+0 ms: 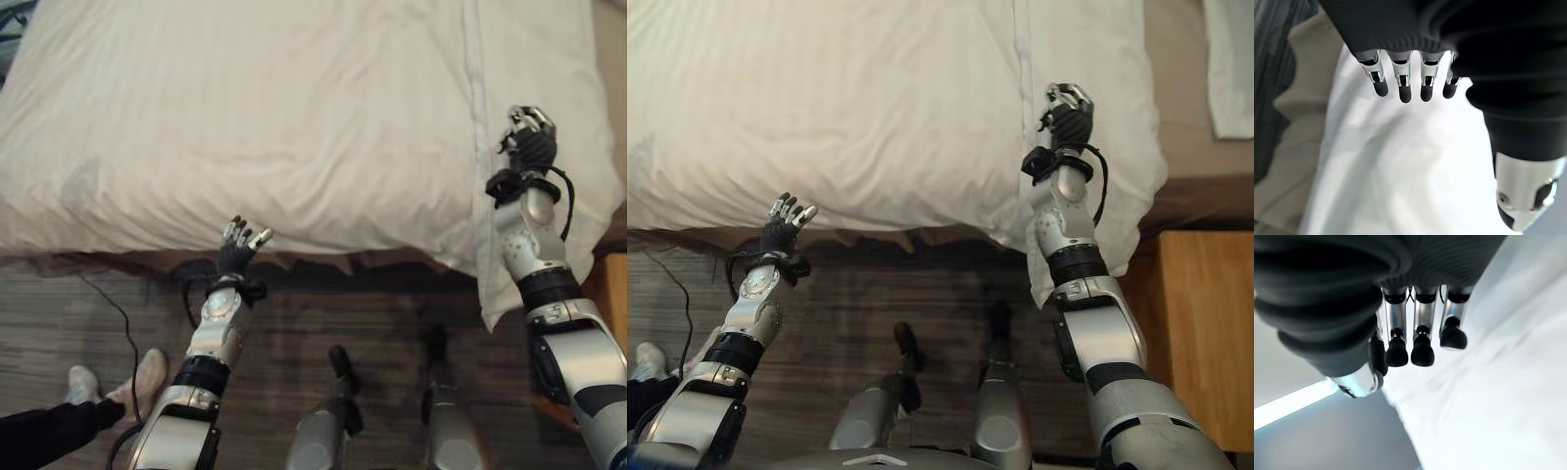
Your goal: Making the bed.
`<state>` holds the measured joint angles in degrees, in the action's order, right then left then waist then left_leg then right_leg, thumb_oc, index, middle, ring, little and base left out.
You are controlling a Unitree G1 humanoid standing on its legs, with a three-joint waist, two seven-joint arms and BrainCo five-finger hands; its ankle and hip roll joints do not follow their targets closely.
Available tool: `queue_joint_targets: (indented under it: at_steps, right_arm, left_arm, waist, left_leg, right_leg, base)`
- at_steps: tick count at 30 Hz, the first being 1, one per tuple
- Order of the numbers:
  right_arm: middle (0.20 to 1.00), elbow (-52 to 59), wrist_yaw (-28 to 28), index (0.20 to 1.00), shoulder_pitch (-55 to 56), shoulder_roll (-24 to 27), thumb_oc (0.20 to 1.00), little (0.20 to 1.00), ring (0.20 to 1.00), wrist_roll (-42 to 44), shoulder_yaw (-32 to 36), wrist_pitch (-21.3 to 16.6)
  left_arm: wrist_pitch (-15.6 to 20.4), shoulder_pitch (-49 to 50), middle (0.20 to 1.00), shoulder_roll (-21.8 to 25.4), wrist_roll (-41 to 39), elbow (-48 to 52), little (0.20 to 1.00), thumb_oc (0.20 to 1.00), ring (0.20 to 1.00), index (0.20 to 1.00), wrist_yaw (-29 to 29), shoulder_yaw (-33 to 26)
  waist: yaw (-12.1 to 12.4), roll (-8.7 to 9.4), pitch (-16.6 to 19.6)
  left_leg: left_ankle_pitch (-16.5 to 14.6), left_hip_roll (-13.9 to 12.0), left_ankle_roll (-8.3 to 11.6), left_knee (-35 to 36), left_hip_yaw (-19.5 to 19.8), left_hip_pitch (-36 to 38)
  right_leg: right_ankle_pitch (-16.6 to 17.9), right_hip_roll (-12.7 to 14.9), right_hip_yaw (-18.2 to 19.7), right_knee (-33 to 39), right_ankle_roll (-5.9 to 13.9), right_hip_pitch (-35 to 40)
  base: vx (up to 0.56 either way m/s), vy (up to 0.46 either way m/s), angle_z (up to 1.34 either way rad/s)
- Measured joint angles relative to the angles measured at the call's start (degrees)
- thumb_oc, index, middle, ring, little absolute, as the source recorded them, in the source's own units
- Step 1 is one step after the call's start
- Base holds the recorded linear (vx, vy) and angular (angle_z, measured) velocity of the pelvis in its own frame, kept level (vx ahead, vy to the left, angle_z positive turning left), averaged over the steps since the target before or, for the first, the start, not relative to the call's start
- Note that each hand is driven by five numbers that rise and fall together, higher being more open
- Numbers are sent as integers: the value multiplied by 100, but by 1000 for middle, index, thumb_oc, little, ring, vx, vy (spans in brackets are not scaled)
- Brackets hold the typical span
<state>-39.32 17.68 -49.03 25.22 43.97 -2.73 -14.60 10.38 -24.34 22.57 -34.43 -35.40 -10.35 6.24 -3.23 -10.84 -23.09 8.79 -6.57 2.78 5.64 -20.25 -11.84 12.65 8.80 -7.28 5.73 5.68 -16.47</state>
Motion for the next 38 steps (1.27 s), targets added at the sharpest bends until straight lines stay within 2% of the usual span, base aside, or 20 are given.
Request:
queue_joint_targets:
  at_steps: [1, 3, 7, 9, 11, 14, 15, 16, 17, 18, 21, 24, 27, 28, 29, 32, 34, 38]
  right_arm:
    - [200, 67, -94, 200, 180, 93, 200, 200, 200, 1, 127, -175]
    - [200, 282, -225, 200, 409, 59, 200, 200, 200, 1, 196, -367]
    - [200, 9, -456, 200, 1127, -494, 200, 200, 200, 181, 880, -536]
    - [200, -589, -495, 200, 1669, -764, 200, 200, 200, 367, 1371, -388]
    - [200, -1432, -414, 200, 2394, -949, 200, 200, 200, 638, 1604, 7]
    - [200, -2109, -415, 200, 3398, -1027, 200, 200, 200, 791, 1953, 285]
    - [363, -2532, -421, 363, 4115, -934, 363, 363, 363, 782, 2244, 512]
    - [523, -2567, -389, 523, 4349, -915, 523, 523, 523, 781, 2218, 526]
    - [1000, -2461, -399, 1000, 4550, -795, 1000, 1000, 1000, 746, 2190, 601]
    - [1000, -2138, -428, 1000, 4807, -733, 1000, 1000, 1000, 568, 1987, 670]
    - [1000, -1431, -502, 1000, 5059, -601, 1000, 1000, 1000, 20, 1357, 734]
    - [1000, 409, -724, 1000, 5300, -323, 1000, 1000, 1000, -1061, 309, 1003]
    - [1000, 980, -934, 1000, 5010, -279, 1000, 1000, 1000, -1768, 94, 843]
    - [1000, 1191, -932, 1000, 4908, -65, 1000, 1000, 1000, -2305, -196, 929]
    - [1000, 1624, -1037, 1000, 4962, 374, 1000, 1000, 1000, -3066, -624, 887]
    - [1000, 2203, -1059, 1000, 5014, 452, 1000, 1000, 1000, -4190, -677, 884]
    - [1000, 2256, -1064, 1000, 5179, 329, 1000, 1000, 1000, -4635, -673, 903]
    - [1000, 2486, -1067, 1000, 5343, 26, 1000, 1000, 1000, -4869, -660, 898]
  left_arm:
    - [33, 160, 1000, -5, -155, 49, 1000, 1000, 1000, 1000, 51, -67]
    - [65, 412, 1000, -70, -247, 77, 1000, 1000, 1000, 1000, 85, -312]
    - [72, 847, 1000, -427, -378, 32, 1000, 1000, 1000, 1000, 220, -556]
    - [60, 959, 1000, -611, -520, -12, 1000, 1000, 1000, 1000, 290, -579]
    - [-19, 1082, 1000, -725, -597, -144, 1000, 1000, 1000, 1000, 350, -567]
    - [-92, 1126, 1000, -766, -597, -190, 1000, 1000, 1000, 1000, 420, -614]
    - [-107, 1160, 1000, -767, -597, -230, 1000, 1000, 1000, 1000, 441, -679]
    - [-108, 1158, 1000, -746, -597, -262, 1000, 1000, 1000, 1000, 444, -684]
    - [-113, 1073, 1000, -736, -594, -264, 1000, 1000, 1000, 1000, 443, -679]
    - [-123, 1019, 1000, -740, -583, -252, 1000, 1000, 1000, 1000, 443, -652]
    - [-175, 991, 1000, -771, -569, -224, 1000, 1000, 1000, 1000, 432, -604]
    - [-219, 1348, 1000, -847, -452, 358, 1000, 1000, 1000, 1000, 400, -480]
    - [-215, 1479, 1000, -830, 33, 677, 1000, 1000, 1000, 1000, 437, -178]
    - [-227, 1491, 1000, -798, 396, 908, 1000, 1000, 1000, 1000, 420, -78]
    - [-191, 1528, 1000, -657, 806, 1453, 1000, 1000, 1000, 1000, 449, 105]
    - [-105, 2034, 1000, -264, 1212, 2693, 1000, 1000, 1000, 1000, 514, 121]
    - [-50, 2228, 1000, -192, 1268, 2850, 1000, 1000, 1000, 1000, 625, 112]
    - [-97, 2716, 1000, -161, 1275, 2886, 1000, 1000, 1000, 1000, 800, -10]
  waist:
    - [-27, -131, -64]
    - [-112, -225, -110]
    - [-159, -218, -74]
    - [-234, -154, -25]
    - [-332, -84, 79]
    - [-675, 51, 181]
    - [-857, 300, 369]
    - [-945, 415, 482]
    - [-1071, 555, 564]
    - [-1114, 729, 663]
    - [-1116, 989, 884]
    - [-1048, 1159, 1200]
    - [-972, 1316, 1608]
    - [-888, 1404, 1648]
    - [-786, 1579, 1788]
    - [-748, 1895, 2038]
    - [-740, 2076, 2243]
    - [-745, 2170, 2340]
  left_leg:
    - [-4, 27, 2, 3, -75, -75]
    - [-12, 52, 5, 4, -108, -102]
    - [-125, 54, 99, 8, -171, 127]
    - [-164, 69, 132, 9, -222, 249]
    - [-235, 92, 110, 10, -265, 340]
    - [-263, 132, 89, 9, -313, 391]
    - [-306, 98, 101, 11, -439, 506]
    - [-311, 81, 97, 11, -481, 522]
    - [-358, 68, 165, 10, -517, 552]
    - [-360, 54, 165, 10, -588, 644]
    - [-395, 1, 162, 11, -669, 840]
    - [-402, -47, 173, 9, -645, 1057]
    - [-402, -81, 175, 9, -581, 1141]
    - [-405, -87, 179, 9, -581, 1229]
    - [-408, -93, 182, 9, -562, 1285]
    - [-415, -129, 189, 10, -540, 1374]
    - [-435, -134, 204, 11, -523, 1444]
    - [-450, -107, 201, 11, -459, 1510]
  right_leg:
    - [0, 25, 34, -1, 0, -99]
    - [-1, 36, 77, -1, 4, -159]
    - [-64, 37, 174, 0, 62, 0]
    - [-148, 46, 226, 2, 103, 110]
    - [-162, 74, 291, 2, 121, 158]
    - [-146, 104, 324, -1, 114, 174]
    - [-147, 61, 450, -1, 120, 214]
    - [-162, 44, 484, 1, 137, 204]
    - [-161, 1, 504, 2, 133, 206]
    - [-168, -1, 543, 12, 108, 254]
    - [-181, -51, 596, 29, 90, 398]
    - [-206, -94, 576, 22, 71, 624]
    - [-235, -120, 532, 29, 43, 755]
    - [-236, -129, 524, 29, 43, 842]
    - [-246, -127, 497, 30, 47, 893]
    - [-275, -154, 463, 30, 33, 1016]
    - [-308, -146, 443, 33, 52, 1093]
    - [-351, -103, 397, 33, 109, 1192]
  base:
    - [-16, 83, -11]
    - [23, 70, -10]
    - [74, 55, -10]
    - [88, 55, -6]
    - [43, 23, -17]
    - [46, 31, -17]
    - [25, 48, -37]
    - [30, 35, -38]
    - [13, 23, -27]
    - [24, 34, -25]
    - [23, 27, -17]
    - [29, 58, 2]
    - [37, 37, 9]
    - [31, 31, 9]
    - [33, 34, 4]
    - [29, 47, 5]
    - [36, 27, 6]
    - [9, 44, 7]
